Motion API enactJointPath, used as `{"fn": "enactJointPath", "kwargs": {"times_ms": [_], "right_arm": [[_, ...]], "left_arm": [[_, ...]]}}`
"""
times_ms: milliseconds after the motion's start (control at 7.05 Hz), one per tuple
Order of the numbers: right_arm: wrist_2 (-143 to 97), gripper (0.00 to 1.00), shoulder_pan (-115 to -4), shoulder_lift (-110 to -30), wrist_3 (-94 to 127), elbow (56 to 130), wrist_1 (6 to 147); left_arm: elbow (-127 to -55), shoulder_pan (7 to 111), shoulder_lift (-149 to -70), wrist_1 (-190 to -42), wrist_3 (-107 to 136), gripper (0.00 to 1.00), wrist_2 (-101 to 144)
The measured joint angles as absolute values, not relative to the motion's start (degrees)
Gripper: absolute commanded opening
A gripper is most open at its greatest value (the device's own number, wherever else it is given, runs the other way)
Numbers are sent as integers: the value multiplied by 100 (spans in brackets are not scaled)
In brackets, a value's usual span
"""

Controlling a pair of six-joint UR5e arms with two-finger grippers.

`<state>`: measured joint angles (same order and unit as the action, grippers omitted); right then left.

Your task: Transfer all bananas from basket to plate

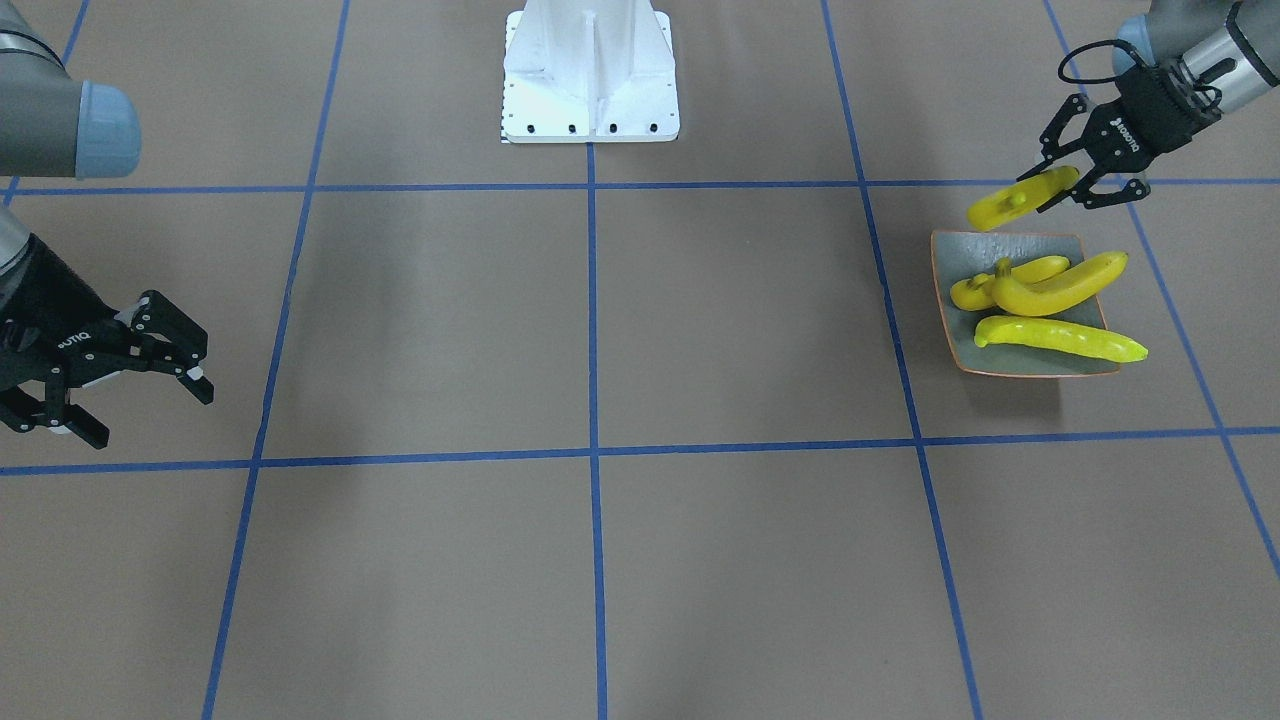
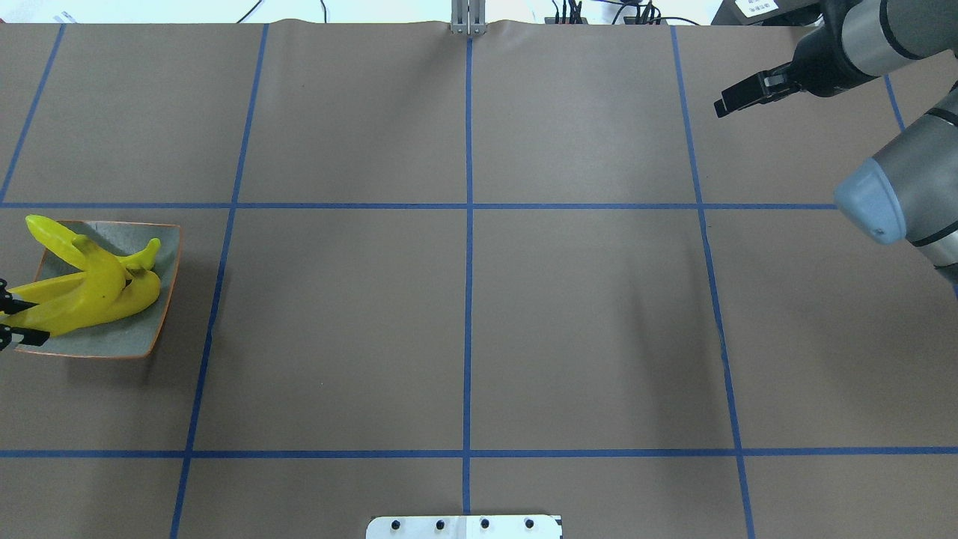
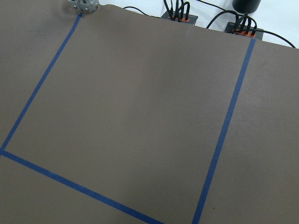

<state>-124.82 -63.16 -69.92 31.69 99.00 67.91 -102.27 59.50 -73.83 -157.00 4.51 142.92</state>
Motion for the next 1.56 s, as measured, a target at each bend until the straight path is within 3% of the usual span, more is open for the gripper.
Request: {"fn": "enactJointPath", "kwargs": {"times_ms": [567,709,851,993,1560], "right_arm": [[-12567,100,-6775,-7340,2313,9777,6804],[-12592,100,-6882,-7355,2112,9686,6818],[-12669,100,-7033,-7354,1818,9580,6891],[-12761,100,-7155,-7348,1612,9524,6997],[-12833,100,-7292,-7354,1464,9489,7113]], "left_arm": [[-9811,5507,-7430,-15672,190,0,13592],[-9681,5444,-7551,-15666,187,7,13476],[-9520,5390,-7723,-15663,185,55,13371],[-9414,5348,-7857,-15666,185,96,13329],[-9311,5439,-8001,-15705,202,99,13373]]}}
